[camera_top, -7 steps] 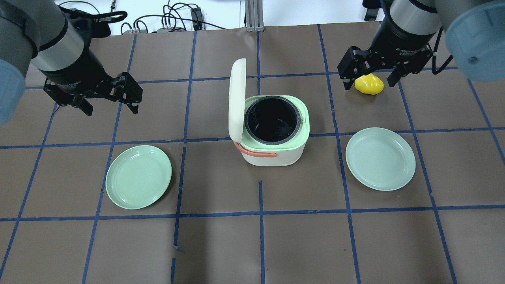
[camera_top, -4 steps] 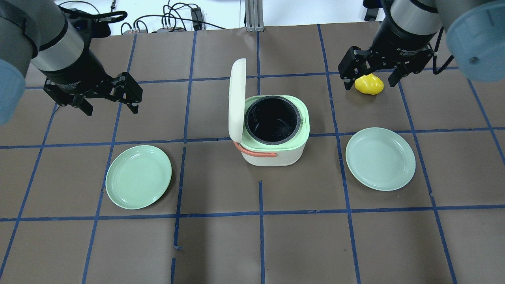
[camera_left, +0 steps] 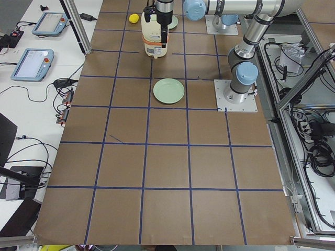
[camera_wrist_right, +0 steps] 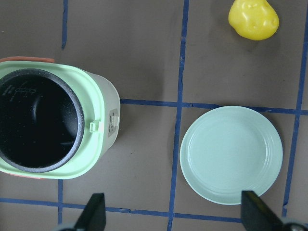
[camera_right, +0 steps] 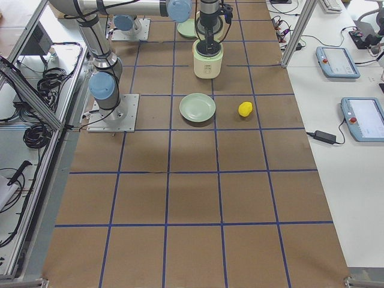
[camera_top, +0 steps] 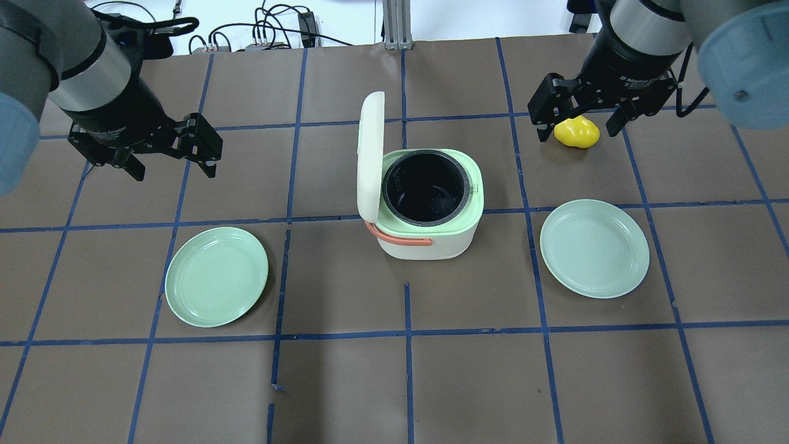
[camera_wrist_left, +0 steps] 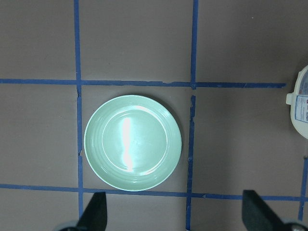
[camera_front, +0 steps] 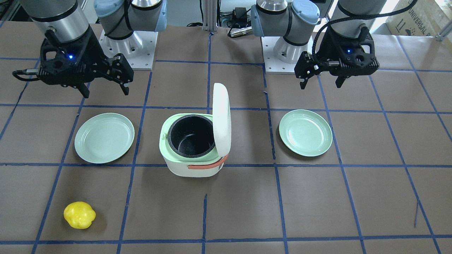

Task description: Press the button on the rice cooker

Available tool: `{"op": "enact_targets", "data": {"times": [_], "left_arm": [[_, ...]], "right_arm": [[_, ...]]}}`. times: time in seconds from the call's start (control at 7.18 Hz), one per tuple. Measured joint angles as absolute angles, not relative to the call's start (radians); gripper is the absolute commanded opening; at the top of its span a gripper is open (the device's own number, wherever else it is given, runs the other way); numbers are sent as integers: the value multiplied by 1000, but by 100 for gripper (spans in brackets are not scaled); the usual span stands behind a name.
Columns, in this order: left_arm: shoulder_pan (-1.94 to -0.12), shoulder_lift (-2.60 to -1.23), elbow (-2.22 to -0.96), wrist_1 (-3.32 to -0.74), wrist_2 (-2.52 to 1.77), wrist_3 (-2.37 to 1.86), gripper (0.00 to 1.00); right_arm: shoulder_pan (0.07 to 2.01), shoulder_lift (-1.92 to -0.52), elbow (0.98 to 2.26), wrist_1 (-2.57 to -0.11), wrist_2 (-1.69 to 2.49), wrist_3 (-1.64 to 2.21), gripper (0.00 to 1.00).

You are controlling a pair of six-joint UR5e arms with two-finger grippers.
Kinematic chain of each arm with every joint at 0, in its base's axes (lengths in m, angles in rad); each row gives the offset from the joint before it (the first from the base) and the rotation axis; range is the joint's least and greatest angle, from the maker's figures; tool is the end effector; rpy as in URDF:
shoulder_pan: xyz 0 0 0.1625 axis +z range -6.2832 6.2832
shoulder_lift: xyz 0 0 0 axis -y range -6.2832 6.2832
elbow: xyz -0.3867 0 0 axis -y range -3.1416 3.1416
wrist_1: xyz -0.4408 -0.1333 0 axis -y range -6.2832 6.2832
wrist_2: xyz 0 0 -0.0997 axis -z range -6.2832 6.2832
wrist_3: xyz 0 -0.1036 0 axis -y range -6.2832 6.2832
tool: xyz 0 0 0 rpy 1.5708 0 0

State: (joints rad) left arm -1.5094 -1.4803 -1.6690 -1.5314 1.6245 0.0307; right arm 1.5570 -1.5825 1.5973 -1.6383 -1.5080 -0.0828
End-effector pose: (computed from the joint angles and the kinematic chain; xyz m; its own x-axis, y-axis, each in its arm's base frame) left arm -0.0963 -0.5156 0.4440 -0.9980 -0.0323 -0.0546 -0.0307 0.9991 -0.0300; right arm 0.1323 -0.5431 0.4446 -0.9957 -0.0722 -0.0581 -0.0688 0.9960 -0.0577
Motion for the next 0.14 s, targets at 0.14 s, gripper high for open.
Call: {"op": "enact_targets", "data": {"times": [0.14], "left_arm": [[-1509, -1480, -1669, -1531, 1624, 31, 100]], "right_arm": [[1557, -1583, 1599, -1638, -1508, -83, 99]]}}
